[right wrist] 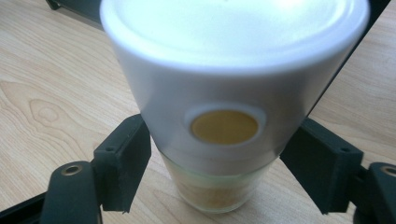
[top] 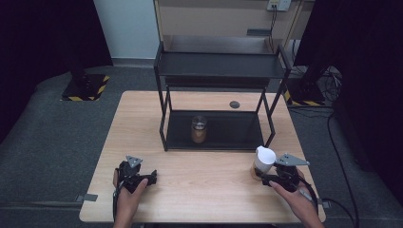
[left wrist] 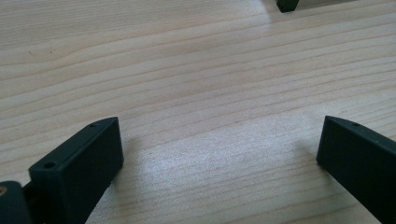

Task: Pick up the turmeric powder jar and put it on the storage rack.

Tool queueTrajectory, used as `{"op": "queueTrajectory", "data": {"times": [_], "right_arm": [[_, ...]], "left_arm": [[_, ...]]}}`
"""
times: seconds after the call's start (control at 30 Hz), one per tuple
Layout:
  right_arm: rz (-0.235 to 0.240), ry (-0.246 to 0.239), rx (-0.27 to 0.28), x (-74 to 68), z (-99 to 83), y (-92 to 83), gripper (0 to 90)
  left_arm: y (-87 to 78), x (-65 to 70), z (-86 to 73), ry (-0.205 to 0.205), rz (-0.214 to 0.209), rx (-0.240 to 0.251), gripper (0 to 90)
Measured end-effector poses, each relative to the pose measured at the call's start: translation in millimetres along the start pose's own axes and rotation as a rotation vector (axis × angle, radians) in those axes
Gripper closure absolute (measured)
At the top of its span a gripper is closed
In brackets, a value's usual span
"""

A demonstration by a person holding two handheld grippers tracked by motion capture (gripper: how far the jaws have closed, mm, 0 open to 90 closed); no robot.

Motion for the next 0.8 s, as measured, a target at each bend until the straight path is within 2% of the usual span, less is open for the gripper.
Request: {"op": "queueTrajectory", "data": {"times": [0.57,0.8], "right_arm": [[0.000,0.012,0.003,0.6,3.7,2.2,29.8],[-0.025,-0.013,0.003,-4.5,5.1,2.1,31.3]], "left_arm": [[0.0,0.0,0.0,0.000,0.000,0.000,0.0],[0.0,0.0,0.0,0.000,0.000,0.000,0.0]]}}
Point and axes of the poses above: each handheld gripper's, and its own axes: y roughly forward along the jaws, z roughly out of its top, x roughly to its right, the point moved 5 cm from there along y, roughly forward along the jaws
